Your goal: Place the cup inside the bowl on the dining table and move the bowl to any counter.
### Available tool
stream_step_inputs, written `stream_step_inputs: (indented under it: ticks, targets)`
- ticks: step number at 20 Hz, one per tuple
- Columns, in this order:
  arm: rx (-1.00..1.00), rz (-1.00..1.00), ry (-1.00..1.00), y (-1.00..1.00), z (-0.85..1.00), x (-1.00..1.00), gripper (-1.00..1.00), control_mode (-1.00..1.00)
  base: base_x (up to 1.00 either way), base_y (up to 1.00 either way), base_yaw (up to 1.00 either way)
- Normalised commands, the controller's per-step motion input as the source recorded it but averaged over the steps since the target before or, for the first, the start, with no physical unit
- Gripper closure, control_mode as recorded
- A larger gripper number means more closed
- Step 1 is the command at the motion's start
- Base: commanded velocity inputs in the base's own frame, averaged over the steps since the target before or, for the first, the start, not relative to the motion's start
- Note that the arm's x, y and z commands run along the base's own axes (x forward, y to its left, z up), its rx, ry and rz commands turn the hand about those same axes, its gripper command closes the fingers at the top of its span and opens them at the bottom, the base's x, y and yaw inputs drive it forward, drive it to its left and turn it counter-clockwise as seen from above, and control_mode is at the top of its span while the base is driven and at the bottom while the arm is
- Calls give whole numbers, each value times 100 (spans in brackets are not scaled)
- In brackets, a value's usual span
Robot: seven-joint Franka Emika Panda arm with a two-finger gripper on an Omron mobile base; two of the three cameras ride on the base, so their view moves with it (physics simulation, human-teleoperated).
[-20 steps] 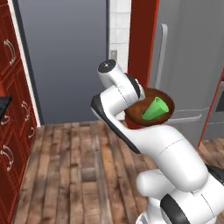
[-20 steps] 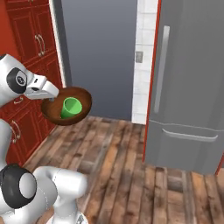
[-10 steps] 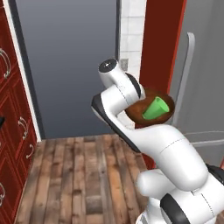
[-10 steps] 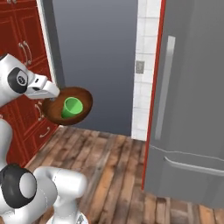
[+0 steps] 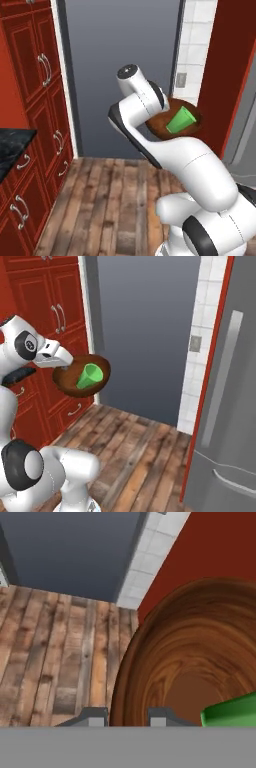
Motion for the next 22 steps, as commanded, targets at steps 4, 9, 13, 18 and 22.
stream_step_inputs:
  ticks: [4, 9, 13, 18, 22]
  targets:
    - [0, 0, 0, 0, 0, 0, 100, 100, -3, 9, 40]
    - [0, 0, 0, 0, 0, 0, 100, 100, 0, 5, 38]
    - [0, 0, 0, 0, 0, 0, 100, 100, 0, 0, 45]
    - [0, 0, 0, 0, 0, 0, 100, 100, 0, 0, 52]
    - [0, 0, 0, 0, 0, 0, 100, 100, 0, 0, 55]
